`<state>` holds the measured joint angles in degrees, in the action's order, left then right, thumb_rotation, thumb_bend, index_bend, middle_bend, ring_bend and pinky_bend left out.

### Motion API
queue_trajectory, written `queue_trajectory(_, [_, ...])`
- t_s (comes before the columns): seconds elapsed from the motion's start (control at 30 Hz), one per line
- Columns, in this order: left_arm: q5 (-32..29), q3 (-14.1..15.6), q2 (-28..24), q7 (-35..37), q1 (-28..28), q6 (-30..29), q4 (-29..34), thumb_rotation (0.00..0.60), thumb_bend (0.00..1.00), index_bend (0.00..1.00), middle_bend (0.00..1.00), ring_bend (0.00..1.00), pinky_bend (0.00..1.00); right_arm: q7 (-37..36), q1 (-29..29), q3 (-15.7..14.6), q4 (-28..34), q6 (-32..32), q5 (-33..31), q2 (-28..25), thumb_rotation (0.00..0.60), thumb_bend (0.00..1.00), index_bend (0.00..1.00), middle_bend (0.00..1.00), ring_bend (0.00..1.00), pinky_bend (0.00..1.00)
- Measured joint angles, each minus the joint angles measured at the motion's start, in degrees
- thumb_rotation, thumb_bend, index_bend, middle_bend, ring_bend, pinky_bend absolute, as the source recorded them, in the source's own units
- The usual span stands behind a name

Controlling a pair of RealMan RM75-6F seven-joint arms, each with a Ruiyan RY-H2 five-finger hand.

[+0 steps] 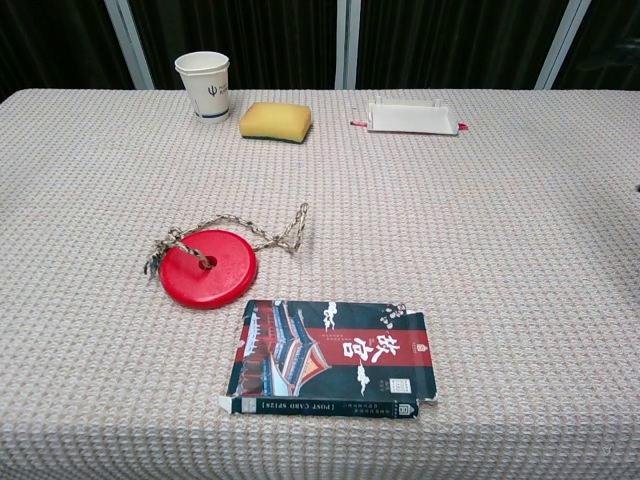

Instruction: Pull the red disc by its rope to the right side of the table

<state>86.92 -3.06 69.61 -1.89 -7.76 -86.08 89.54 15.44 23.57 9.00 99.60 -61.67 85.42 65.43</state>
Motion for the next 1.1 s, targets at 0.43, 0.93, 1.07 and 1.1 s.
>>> queue_trajectory(0.43, [-0.3, 0.0, -0.2, 1.1, 0.3, 0.0, -0.8, 0.600, 0.00, 0.27, 0.23, 0.10, 0.13, 8.3, 19.4, 3.1, -10.1, 16.3, -2.9, 18.7, 0.600, 0.15, 0.00, 0.00, 0.00, 0.00])
queue_trajectory(0.93, [-0.9, -0.1, -0.2, 3.3, 0.7, 0.3, -2.5, 0.600, 0.00, 0.27, 0.23, 0.10, 0.14, 10.3, 26.6, 2.1, -17.5, 19.4, -6.4, 28.2, 0.600, 0.21, 0.00, 0.11, 0.00, 0.00])
queue_trajectory(1.07, [-1.0, -0.2, -0.3, 3.5, 0.8, 0.2, -2.5, 0.600, 0.00, 0.27, 0.23, 0.10, 0.13, 9.4, 28.0, 1.7, -19.4, 20.1, -6.8, 29.9, 0.600, 0.21, 0.00, 0.13, 0.00, 0.00])
queue_trajectory(1.1, [-1.0, -0.2, -0.3, 3.5, 0.8, 0.2, -2.5, 0.600, 0.00, 0.27, 0.23, 0.10, 0.13, 9.1, 28.3, 1.6, -19.6, 20.1, -6.7, 30.1, 0.600, 0.21, 0.00, 0.14, 0.00, 0.00])
